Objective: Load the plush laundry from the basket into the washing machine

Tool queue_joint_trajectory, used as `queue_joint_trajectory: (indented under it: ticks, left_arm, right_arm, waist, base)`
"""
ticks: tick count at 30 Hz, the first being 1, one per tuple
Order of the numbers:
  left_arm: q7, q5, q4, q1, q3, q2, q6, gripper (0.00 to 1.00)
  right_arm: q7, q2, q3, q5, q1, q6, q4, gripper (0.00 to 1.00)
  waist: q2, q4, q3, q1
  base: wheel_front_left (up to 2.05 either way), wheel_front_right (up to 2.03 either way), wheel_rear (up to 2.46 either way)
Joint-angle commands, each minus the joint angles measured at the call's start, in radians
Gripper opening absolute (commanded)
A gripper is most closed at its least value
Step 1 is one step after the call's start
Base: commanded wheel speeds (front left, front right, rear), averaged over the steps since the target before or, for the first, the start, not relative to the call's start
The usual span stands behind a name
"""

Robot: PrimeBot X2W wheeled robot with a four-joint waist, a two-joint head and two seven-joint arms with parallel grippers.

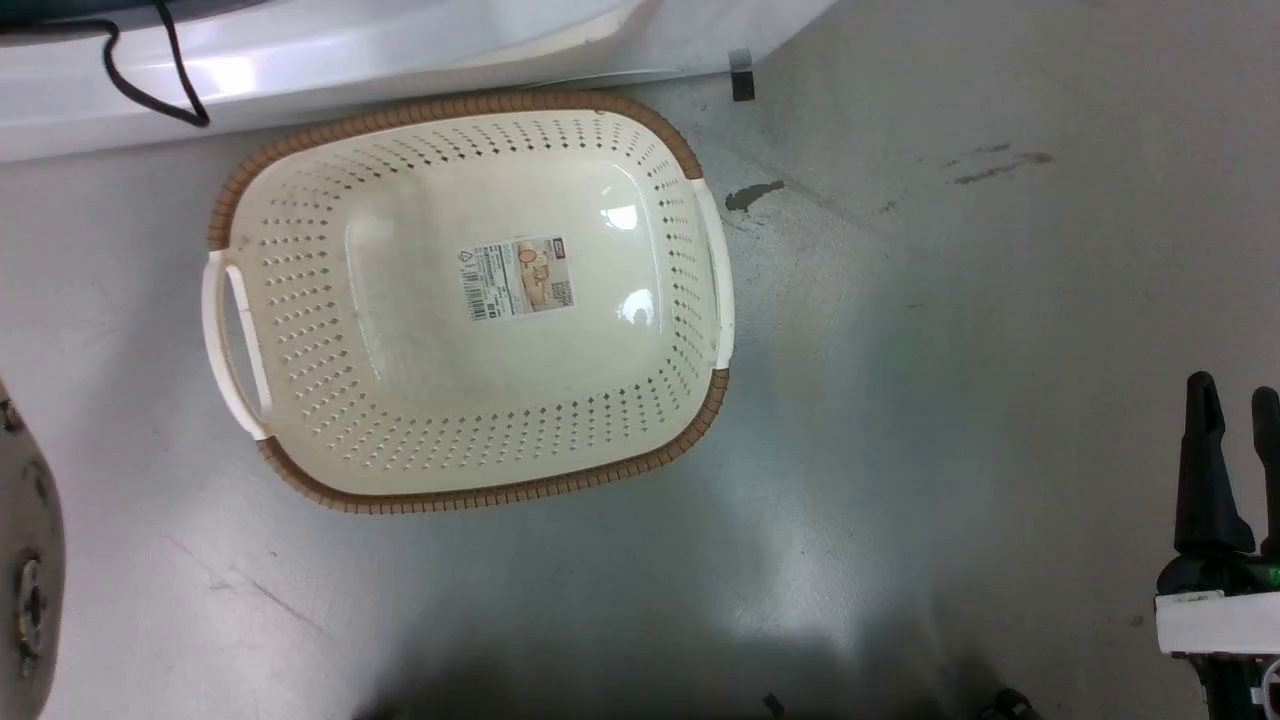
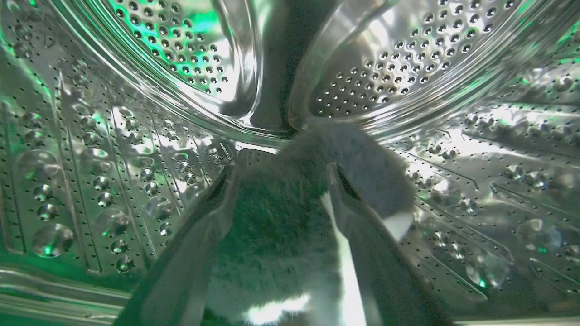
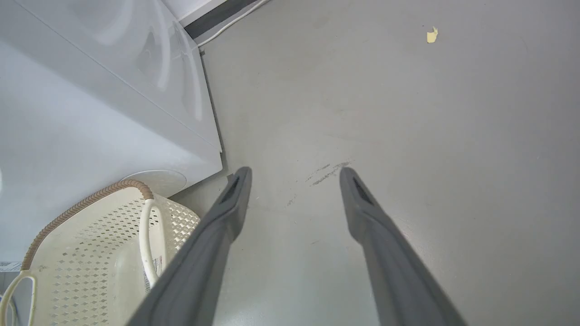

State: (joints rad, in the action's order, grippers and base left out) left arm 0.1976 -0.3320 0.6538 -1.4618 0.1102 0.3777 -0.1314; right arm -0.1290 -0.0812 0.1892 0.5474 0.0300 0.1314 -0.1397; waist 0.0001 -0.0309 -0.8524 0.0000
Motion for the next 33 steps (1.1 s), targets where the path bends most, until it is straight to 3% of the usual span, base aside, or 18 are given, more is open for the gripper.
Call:
queue_joint_trajectory:
  ticks: [1,17,33]
  left_arm:
    - [-0.005,-0.008,0.014,-0.014,0.003,-0.010,0.010,1.00]
    - [-0.179,-0.035,0.122,0.147,0.039,-0.082,0.063,1.00]
    - [-0.346,-0.054,0.178,0.405,0.102,-0.190,0.111,1.00]
  right_arm:
    - [0.003,-0.006,0.003,0.004,0.015,-0.001,-0.004,1.00]
    - [0.040,-0.010,0.018,-0.019,0.021,-0.001,-0.024,1.00]
    - [0.069,0.015,0.007,-0.038,-0.014,-0.001,0.024,1.00]
  waist:
    - [-0.0001,0.008,0.009,0.0000]
    - [-0.0001,0.081,0.144,0.0000]
    - [-0.0001,0.142,0.382,0.0000]
  base:
    - [0.00,0.00,0.00]
    - [0.00,0.00,0.00]
    - [0.00,0.00,0.00]
